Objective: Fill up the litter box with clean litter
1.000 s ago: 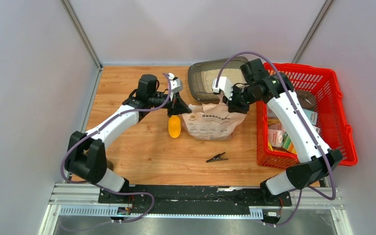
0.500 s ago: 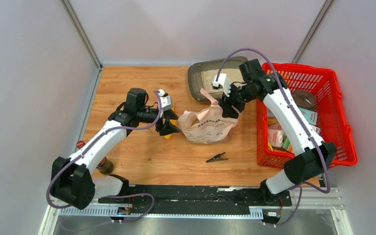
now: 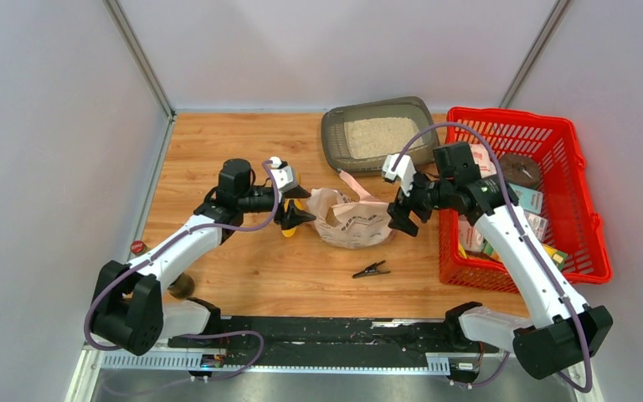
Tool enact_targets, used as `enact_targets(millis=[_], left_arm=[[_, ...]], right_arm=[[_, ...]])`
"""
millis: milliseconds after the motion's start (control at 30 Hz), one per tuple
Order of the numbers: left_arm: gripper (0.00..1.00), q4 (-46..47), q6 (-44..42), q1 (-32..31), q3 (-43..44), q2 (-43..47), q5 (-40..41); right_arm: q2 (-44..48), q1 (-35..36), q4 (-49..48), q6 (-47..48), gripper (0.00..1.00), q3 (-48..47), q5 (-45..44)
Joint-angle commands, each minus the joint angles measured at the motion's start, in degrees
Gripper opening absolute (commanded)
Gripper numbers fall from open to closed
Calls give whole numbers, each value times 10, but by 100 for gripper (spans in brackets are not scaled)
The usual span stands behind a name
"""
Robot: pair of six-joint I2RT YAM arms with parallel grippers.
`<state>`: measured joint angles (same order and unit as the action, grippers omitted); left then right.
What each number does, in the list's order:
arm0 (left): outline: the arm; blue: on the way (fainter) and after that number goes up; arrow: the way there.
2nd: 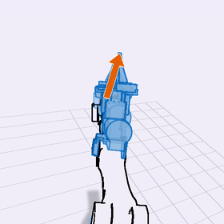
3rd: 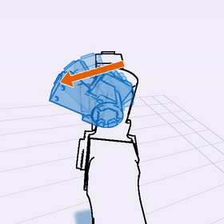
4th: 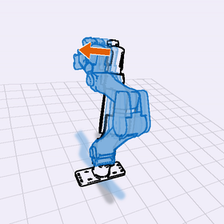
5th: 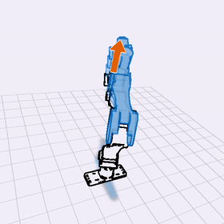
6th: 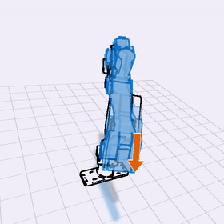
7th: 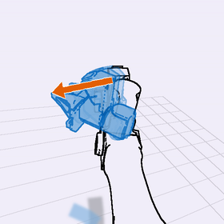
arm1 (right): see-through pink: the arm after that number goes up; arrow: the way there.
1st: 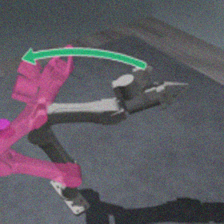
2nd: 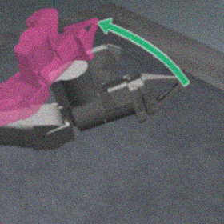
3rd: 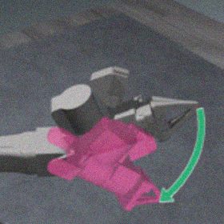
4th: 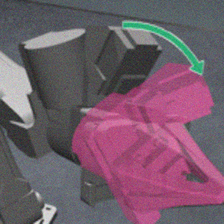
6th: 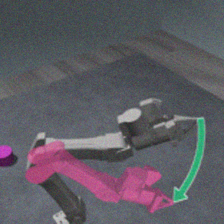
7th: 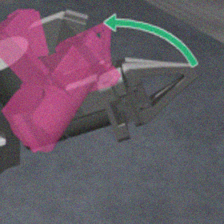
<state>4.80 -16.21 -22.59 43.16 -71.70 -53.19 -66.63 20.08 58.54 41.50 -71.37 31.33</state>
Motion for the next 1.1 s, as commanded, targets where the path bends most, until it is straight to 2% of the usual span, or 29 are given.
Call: enact_targets(millis=[0,100,300,467,533,667,767,800,867,900,933,967,1000,1033,1067], left_arm=[[73,93,49,-9,6,5,-12],[74,52,31,-11,9,19,-31],[74,-23,-76,-25,18,13,-47],[75,23,-53,-35,25,-12,-47],[75,51,-38,-40,25,-20,-41],[72,76,-8,-40,25,-27,-27],[54,62,-5,-40,25,-24,-29],[42,52,-1,-39,25,-22,-31],[28,43,0,-40,21,-20,-34],[14,36,6,-40,20,-19,-35],[8,32,11,-39,20,-18,-33],[3,31,18,-32,17,-15,-29],[0,33,40,-26,14,-11,-28],[0,35,53,-17,12,-8,-27],[0,36,64,2,11,-5,-31]], right_arm=[[31,0,-65,-27,85,15,-32],[42,-8,-77,-44,86,12,-66],[55,-16,-65,-34,90,39,-47],[44,-14,-120,-28,92,66,-19],[37,-12,-134,-27,96,69,-15],[35,-11,-170,-44,96,83,-1],[31,-10,-177,-60,92,82,17],[28,-9,-178,-62,87,83,22],[21,-10,-178,-63,80,84,36],[19,-10,-178,-66,73,84,39],[12,-10,-178,-69,69,83,42],[12,-10,-178,-71,65,80,50],[9,-10,-174,-71,56,78,53],[7,-10,-170,-71,51,77,57],[3,-10,-166,-71,42,73,63]])
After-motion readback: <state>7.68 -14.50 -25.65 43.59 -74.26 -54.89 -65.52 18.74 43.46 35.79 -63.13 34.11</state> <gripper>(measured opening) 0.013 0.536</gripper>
